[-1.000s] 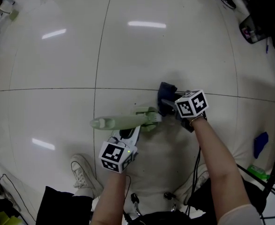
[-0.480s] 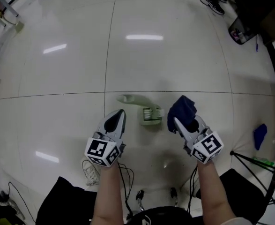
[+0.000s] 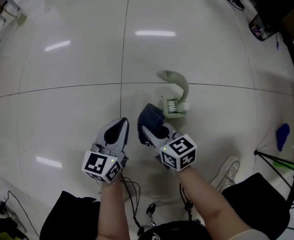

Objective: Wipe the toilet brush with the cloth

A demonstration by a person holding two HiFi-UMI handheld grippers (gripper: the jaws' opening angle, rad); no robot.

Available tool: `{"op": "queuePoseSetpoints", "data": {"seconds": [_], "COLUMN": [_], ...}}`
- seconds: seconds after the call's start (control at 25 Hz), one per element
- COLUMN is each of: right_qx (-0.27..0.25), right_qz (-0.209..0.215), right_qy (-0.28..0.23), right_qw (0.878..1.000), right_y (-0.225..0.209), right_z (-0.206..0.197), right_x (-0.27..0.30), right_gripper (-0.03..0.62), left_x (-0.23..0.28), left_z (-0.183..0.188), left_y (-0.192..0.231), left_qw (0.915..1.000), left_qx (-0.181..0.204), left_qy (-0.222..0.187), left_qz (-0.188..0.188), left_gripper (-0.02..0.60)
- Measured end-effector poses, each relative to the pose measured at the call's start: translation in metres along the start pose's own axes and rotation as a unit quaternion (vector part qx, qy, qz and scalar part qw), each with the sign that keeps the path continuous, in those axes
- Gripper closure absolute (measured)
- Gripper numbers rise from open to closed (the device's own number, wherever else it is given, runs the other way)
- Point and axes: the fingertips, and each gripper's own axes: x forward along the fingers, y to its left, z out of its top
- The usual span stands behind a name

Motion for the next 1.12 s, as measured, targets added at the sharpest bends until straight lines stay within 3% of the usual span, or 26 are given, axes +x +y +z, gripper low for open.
{"op": "queuePoseSetpoints", "data": {"seconds": [0.12,0.28,0.48,0.56,0.64,0.76,0.88,1.0,1.12], "right_qx": [0.078,0.217,0.313,0.327,0.315,0.244,0.178,0.180,0.236], "right_qz": [-0.042,-0.097,-0.160,-0.173,-0.163,-0.120,-0.094,-0.113,-0.146], "right_qy": [-0.003,0.013,0.043,0.060,0.077,0.089,0.038,-0.030,-0.055], "right_qw": [0.996,0.971,0.935,0.927,0.932,0.958,0.979,0.977,0.959], "right_y": [-0.025,-0.061,-0.086,-0.087,-0.077,-0.047,-0.029,-0.041,-0.062], "right_z": [-0.006,-0.049,-0.113,-0.128,-0.130,-0.100,-0.035,0.016,0.024], "right_x": [0.018,0.013,-0.014,-0.023,-0.021,0.001,0.024,0.038,0.047], "right_gripper": [0.531,0.531,0.531,0.531,0.531,0.531,0.531,0.531,0.531], "left_x": [-0.010,-0.011,-0.008,-0.006,-0.004,-0.001,-0.002,-0.009,-0.014], "left_z": [-0.012,-0.015,-0.006,-0.006,-0.004,0.012,0.048,0.088,0.103], "left_y": [0.000,0.004,0.006,0.006,0.008,0.009,0.008,0.008,0.010], "left_qw": [0.9999,0.9994,0.9989,0.9986,0.9981,0.9971,0.9954,0.9927,0.9919], "left_qx": [-0.012,-0.025,-0.031,-0.037,-0.045,-0.048,-0.033,-0.009,0.006], "left_qy": [0.001,-0.001,-0.016,-0.019,-0.026,-0.046,-0.078,-0.111,-0.119], "left_qz": [-0.008,-0.022,-0.033,-0.033,-0.034,-0.037,-0.044,-0.047,-0.045], "left_gripper": [0.575,0.575,0.575,0.575,0.575,0.575,0.575,0.575,0.575]}}
